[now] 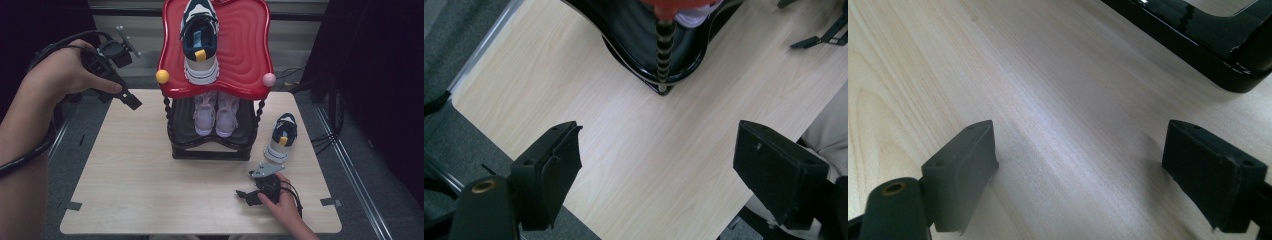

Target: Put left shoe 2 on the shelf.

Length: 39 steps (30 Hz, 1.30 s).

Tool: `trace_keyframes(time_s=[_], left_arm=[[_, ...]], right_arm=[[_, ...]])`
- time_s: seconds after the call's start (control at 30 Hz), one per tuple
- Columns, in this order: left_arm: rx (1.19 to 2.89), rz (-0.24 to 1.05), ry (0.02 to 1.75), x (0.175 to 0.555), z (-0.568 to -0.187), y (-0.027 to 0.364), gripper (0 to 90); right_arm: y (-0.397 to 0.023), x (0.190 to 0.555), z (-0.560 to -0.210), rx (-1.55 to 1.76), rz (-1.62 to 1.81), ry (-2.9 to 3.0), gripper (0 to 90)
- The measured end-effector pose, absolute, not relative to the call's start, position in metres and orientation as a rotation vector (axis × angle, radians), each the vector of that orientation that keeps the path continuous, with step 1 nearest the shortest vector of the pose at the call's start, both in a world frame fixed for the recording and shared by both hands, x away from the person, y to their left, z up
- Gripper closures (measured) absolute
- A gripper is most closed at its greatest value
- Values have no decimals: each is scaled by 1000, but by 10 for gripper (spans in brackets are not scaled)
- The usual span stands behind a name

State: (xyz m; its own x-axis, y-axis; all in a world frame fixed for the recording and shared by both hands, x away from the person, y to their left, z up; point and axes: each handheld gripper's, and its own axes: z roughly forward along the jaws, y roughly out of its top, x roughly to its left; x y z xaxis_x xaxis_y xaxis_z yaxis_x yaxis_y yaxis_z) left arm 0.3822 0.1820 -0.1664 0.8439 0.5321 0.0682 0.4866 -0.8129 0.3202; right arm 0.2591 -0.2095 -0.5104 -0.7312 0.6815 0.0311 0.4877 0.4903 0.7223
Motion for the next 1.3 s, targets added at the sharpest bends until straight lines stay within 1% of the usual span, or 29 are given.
trace_keyframes(time_s=[0.63, 0.9, 1.3], left_arm=[[2736, 156, 772, 374, -217, 190, 187], [2731, 142, 760, 370, -245, 194, 188], [2720, 89, 758, 361, -291, 197, 189]], right_arm=[[-210, 259, -510, 996, 1075, 2480, 133], [-209, 259, -510, 995, 1078, 2477, 133], [-209, 259, -510, 995, 1081, 2476, 133]])
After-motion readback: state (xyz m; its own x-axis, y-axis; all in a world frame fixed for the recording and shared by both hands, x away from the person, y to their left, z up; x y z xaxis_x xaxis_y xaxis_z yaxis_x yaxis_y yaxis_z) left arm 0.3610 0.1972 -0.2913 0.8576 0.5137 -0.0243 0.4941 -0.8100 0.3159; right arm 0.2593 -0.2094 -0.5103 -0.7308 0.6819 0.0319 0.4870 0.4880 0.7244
